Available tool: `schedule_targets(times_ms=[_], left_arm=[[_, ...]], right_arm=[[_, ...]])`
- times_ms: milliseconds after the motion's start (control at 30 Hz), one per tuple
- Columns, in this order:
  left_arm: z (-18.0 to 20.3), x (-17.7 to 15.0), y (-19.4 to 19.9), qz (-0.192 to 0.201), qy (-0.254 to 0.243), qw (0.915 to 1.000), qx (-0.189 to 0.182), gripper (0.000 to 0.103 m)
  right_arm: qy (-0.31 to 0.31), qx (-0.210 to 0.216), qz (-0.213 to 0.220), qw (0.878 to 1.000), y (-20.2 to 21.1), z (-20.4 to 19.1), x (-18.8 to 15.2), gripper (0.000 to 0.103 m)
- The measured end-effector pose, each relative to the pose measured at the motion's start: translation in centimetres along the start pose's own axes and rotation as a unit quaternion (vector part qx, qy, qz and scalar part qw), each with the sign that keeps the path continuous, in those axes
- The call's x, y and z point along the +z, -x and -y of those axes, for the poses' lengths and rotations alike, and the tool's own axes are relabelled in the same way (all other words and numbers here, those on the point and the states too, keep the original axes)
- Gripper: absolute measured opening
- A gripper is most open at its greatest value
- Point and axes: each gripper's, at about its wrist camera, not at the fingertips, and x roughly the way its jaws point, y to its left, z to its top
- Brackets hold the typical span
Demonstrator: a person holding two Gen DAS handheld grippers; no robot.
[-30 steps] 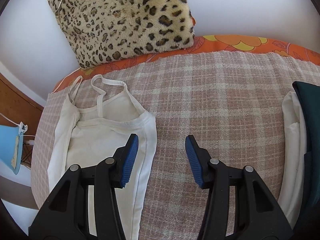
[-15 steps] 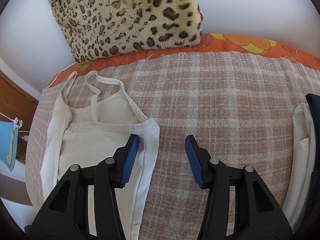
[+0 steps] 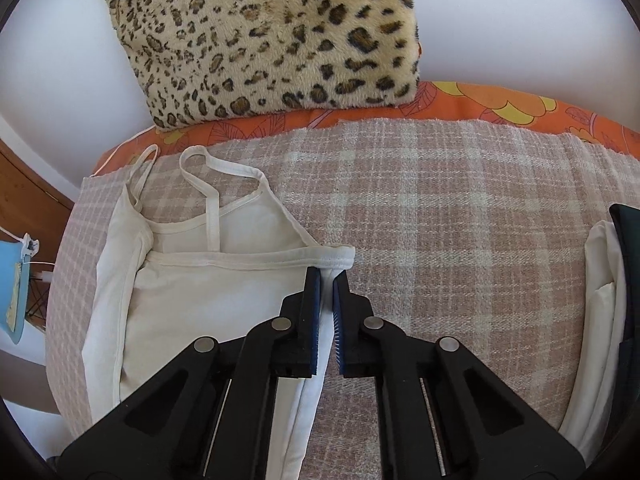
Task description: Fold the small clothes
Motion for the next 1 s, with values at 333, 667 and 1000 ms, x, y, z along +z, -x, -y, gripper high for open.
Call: schedule_targets(times_ms=[333, 667, 1000], left_arm=[[-1.6, -0.3, 2.9, 0.026, 0.023, 0.9993, 0.009, 0.005], [-3.9, -1.3, 5.3, 0.036, 0.055, 0.9974, 0.029, 0.005], [-6.1, -3.0, 6.1, 0.031, 0.081, 0.9951, 0.047, 0.005]], right_arm=[[0.023, -0.038, 0.010, 0.999, 2.5, -3.9, 1.6, 0.006], [0.059, -0.055, 0.011, 0.997, 2.3, -9.7, 2.7, 0.005], [0.108, -0.068, -0.006, 0.992, -0.9, -15.7, 2.4, 0.005]])
